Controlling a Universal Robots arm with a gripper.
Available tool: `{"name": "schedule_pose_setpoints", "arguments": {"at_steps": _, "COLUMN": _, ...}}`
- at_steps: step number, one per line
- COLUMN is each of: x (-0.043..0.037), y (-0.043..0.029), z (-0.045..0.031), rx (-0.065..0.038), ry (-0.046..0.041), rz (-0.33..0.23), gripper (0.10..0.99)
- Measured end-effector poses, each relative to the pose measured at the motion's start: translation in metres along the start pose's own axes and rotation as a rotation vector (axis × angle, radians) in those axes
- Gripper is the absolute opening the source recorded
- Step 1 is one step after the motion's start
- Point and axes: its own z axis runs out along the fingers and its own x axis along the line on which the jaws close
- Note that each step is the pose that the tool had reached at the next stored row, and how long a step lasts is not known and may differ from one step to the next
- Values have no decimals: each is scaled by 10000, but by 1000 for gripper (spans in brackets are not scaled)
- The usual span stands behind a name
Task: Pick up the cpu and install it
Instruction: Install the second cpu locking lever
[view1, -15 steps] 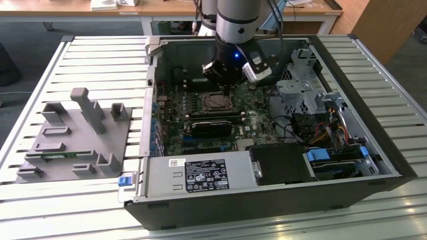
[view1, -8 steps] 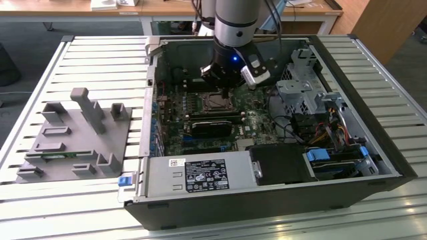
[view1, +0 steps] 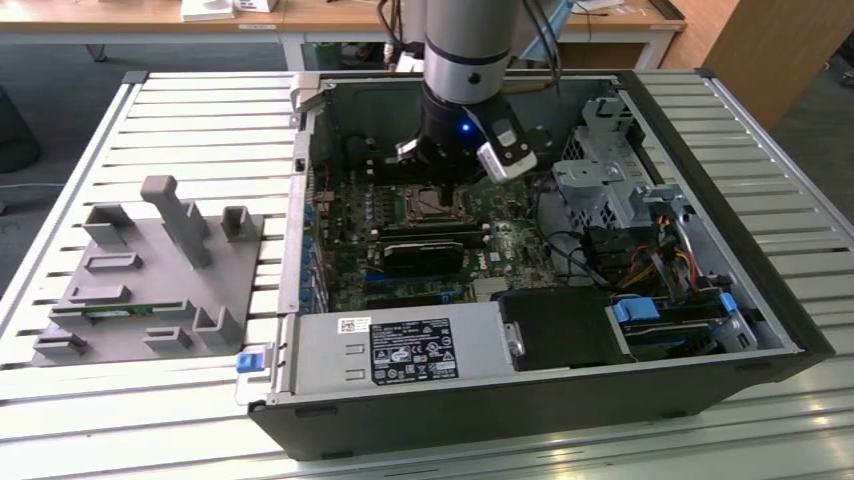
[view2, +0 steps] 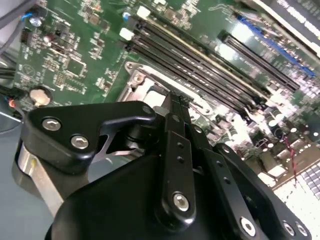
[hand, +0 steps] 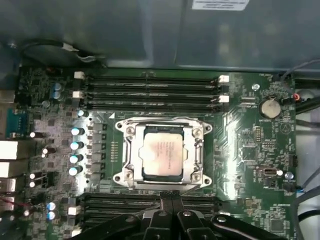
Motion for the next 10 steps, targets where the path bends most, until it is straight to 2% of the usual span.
{"name": "schedule_pose_setpoints", "arguments": {"at_steps": 6, "x": 60, "y": -72, "z": 8, "rx": 0, "ry": 4, "rz": 1, "gripper": 106}}
{"name": "schedule_pose_setpoints", "arguments": {"at_steps": 10, "x": 157, "y": -76, "z": 22, "rx": -1, "ry": 4, "rz": 1, "gripper": 106}}
